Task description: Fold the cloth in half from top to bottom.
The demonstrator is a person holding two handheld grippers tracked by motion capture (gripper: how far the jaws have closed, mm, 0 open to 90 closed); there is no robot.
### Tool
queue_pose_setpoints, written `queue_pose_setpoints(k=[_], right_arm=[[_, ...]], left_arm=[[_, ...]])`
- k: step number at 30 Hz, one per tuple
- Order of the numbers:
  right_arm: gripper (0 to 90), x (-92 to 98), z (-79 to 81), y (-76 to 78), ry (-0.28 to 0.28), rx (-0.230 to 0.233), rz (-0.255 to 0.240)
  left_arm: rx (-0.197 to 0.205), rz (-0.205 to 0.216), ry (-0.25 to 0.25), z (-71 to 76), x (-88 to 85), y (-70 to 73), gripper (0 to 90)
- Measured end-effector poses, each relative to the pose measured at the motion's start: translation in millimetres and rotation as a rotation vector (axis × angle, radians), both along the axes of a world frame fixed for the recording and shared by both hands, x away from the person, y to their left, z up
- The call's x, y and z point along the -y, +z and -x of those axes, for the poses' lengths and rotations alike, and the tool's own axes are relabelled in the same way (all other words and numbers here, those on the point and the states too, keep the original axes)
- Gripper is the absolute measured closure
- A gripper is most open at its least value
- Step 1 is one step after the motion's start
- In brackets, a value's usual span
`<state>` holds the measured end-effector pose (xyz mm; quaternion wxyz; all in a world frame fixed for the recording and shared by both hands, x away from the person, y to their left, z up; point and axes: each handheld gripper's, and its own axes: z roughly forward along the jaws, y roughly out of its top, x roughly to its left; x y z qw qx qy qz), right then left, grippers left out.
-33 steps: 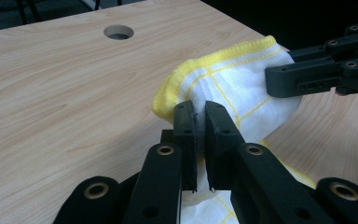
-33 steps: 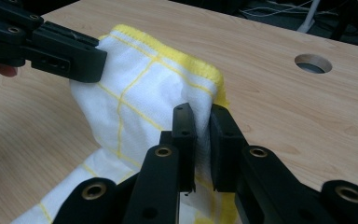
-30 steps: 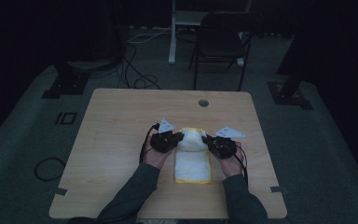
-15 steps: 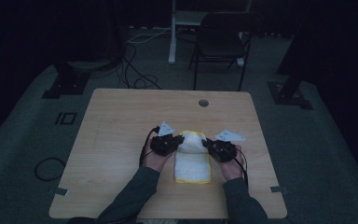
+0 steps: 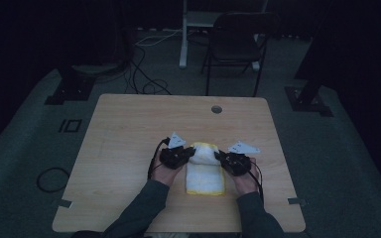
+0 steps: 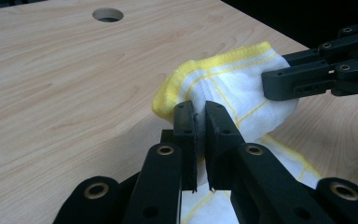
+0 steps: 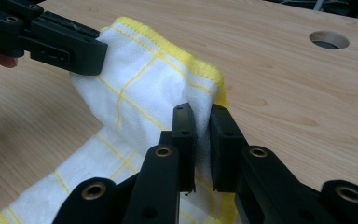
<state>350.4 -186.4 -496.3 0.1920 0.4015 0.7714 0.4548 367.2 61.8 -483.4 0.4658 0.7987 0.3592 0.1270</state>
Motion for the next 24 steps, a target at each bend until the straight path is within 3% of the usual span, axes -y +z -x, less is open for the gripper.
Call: queue_pose_setpoints(k=[13, 24], right_arm=[[82.5, -0.4, 7.7, -4.3, 0.007, -0.007, 0.005], [82.4, -1.3, 15.5, 0.9, 0.022, 0.01, 0.008]], left_arm=[[-0.006, 0.006, -0.009, 10.5, -1.3, -3.9, 84.9], [-0.005, 0.022, -0.01, 18.7, -5.3, -2.2, 84.9]])
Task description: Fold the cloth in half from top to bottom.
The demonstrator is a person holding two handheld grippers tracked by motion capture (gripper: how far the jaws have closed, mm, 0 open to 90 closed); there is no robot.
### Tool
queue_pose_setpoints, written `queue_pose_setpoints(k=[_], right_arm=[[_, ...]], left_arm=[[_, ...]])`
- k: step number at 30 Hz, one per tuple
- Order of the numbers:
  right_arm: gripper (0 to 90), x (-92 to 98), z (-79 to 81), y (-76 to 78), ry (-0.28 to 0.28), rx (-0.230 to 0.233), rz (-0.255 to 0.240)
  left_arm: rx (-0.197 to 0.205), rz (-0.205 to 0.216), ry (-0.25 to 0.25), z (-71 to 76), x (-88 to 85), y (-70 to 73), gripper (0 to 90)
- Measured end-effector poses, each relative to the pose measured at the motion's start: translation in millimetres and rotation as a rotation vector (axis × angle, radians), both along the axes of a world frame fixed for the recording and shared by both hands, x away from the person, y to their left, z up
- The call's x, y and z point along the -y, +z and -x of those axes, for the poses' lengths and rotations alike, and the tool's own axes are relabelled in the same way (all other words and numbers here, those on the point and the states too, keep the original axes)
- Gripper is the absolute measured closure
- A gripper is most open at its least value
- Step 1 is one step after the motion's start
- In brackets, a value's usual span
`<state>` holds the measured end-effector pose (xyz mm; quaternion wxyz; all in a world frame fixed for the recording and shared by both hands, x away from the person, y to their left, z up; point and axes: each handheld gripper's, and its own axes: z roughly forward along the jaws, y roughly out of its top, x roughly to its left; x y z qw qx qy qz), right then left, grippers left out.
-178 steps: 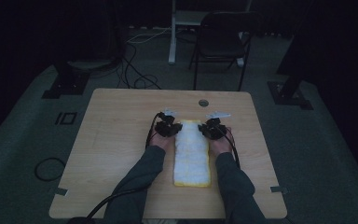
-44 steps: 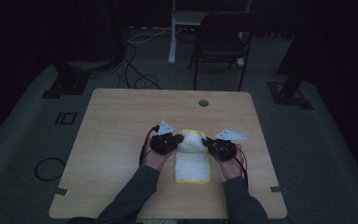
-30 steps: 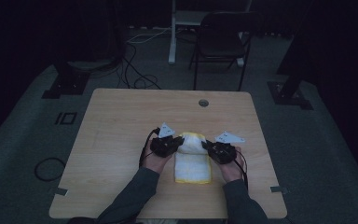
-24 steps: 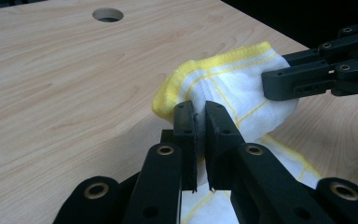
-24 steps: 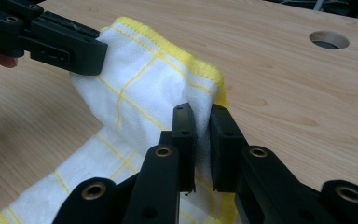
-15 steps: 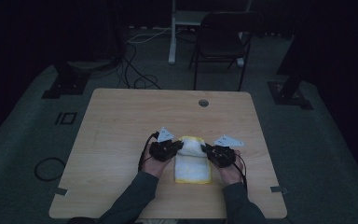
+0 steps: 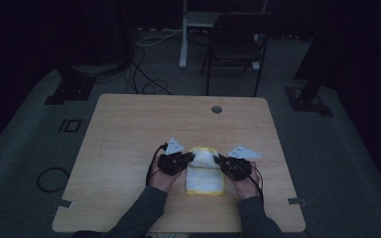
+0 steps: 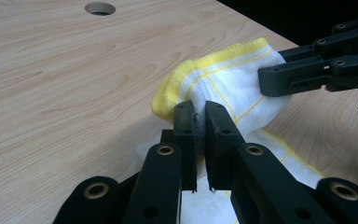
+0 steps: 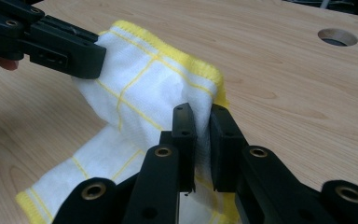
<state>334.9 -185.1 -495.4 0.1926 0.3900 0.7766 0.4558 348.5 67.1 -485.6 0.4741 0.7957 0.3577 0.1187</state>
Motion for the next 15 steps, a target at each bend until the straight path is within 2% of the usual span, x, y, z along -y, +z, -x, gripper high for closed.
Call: queue_pose_setpoints(k=[7, 15], right_arm=[[82.2, -0.9, 5.6, 1.5, 0.009, 0.004, 0.001], [82.2, -4.2, 13.4, -9.3, 0.01, -0.017, 0.014]], left_arm=[[-0.001, 0.001, -0.003, 3.2, -2.2, 0.1, 84.8], [-0.014, -0.012, -0.011, 8.7, -2.9, -7.0, 84.7]])
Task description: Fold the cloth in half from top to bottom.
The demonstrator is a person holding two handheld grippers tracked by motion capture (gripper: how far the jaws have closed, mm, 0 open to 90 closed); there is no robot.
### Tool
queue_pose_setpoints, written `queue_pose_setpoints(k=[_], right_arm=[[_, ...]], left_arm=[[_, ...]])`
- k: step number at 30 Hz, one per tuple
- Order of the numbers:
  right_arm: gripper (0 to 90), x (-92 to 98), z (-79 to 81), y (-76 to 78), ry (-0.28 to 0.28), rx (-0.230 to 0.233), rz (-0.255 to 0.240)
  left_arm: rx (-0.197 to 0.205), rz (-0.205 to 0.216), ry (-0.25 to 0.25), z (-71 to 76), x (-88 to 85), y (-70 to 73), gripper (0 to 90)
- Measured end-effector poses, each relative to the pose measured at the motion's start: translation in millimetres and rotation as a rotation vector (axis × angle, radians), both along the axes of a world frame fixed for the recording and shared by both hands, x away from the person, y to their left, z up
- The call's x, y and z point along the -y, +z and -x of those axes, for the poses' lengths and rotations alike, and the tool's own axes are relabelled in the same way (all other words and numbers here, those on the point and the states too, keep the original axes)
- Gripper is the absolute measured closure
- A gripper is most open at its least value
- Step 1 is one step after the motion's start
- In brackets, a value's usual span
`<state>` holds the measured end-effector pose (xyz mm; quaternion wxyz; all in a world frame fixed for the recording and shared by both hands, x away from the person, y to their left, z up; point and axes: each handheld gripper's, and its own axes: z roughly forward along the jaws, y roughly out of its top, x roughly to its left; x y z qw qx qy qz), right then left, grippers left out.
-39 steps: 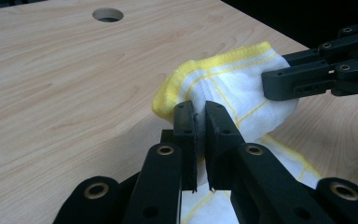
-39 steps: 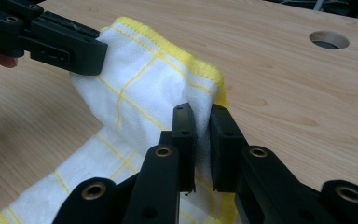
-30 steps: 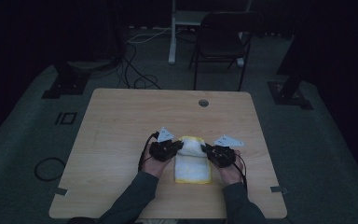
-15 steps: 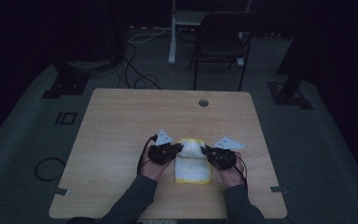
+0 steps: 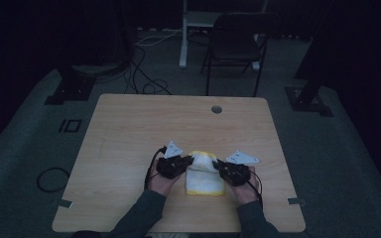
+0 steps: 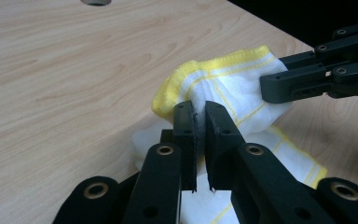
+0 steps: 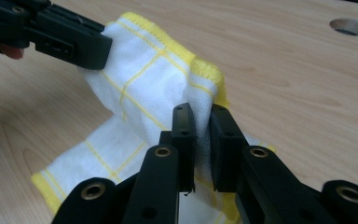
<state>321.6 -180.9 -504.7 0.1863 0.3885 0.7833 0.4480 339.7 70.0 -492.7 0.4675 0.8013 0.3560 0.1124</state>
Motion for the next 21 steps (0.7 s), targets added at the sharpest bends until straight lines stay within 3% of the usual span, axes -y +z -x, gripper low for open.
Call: queue_pose_setpoints(k=[21], right_arm=[[81.8, -0.9, 9.2, -17.1, 0.003, -0.048, 0.03]], left_arm=[[-0.058, -0.008, -0.019, 15.4, -1.3, -22.3, 83.5]])
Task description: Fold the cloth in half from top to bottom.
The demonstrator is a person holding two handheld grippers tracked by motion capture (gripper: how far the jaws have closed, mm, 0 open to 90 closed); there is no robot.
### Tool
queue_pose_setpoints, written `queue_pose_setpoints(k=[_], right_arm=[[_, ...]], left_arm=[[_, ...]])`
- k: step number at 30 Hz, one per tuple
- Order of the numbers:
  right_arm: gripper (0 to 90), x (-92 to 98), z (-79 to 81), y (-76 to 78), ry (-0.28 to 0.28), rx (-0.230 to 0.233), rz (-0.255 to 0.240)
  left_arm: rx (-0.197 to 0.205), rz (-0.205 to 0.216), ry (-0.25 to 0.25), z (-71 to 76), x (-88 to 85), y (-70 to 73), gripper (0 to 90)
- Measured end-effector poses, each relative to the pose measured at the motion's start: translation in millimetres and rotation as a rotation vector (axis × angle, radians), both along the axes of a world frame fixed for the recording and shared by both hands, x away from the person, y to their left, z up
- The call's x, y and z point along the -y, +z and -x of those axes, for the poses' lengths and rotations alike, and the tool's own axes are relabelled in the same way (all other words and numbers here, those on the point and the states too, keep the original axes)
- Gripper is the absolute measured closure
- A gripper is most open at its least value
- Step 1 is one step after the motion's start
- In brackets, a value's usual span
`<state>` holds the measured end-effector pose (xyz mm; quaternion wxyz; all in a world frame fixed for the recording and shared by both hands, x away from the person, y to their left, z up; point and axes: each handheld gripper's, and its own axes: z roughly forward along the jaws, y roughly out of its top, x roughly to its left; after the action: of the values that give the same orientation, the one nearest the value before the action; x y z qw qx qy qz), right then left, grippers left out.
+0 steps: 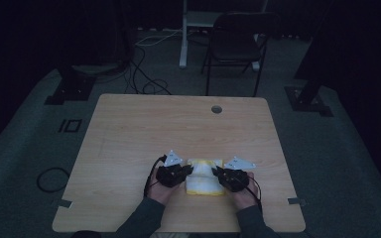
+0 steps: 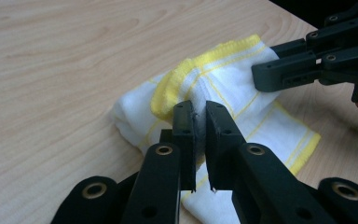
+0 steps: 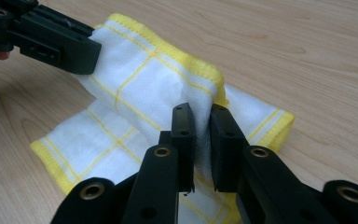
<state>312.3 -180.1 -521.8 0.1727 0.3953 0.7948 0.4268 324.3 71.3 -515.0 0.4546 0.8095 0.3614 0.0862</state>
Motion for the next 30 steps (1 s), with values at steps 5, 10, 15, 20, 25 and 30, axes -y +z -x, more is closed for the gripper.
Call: queue_pose_setpoints(k=[5, 10, 15, 20, 25, 30], right_arm=[[81.7, 1.7, 1.7, -2.7, -0.009, -0.008, -0.002], [81.6, 1.9, 4.2, -4.0, -0.014, -0.01, -0.004], [81.2, 2.3, 6.4, -6.4, -0.015, -0.023, -0.01], [80.8, 1.9, 8.5, -5.8, -0.013, -0.019, -0.007], [80.4, 2.7, 11.2, -5.4, -0.01, -0.016, -0.013], [79.9, 4.4, 13.4, -4.2, -0.008, -0.012, -0.018]], left_arm=[[0.017, 0.01, 0.01, 1.8, -4.7, 3.0, 78.4], [0.033, 0.038, 0.062, -6.3, -16.7, 13.3, 77.8], [0.024, 0.039, 0.096, -16.7, -22.6, 15.8, 77.9], [0.003, 0.017, 0.101, -27.7, -16.6, 10.1, 78.1], [-0.011, -0.001, 0.098, -33.2, -10.0, 5.9, 78.1], [-0.022, -0.026, 0.077, -34.8, -3.9, -0.4, 78.1]])
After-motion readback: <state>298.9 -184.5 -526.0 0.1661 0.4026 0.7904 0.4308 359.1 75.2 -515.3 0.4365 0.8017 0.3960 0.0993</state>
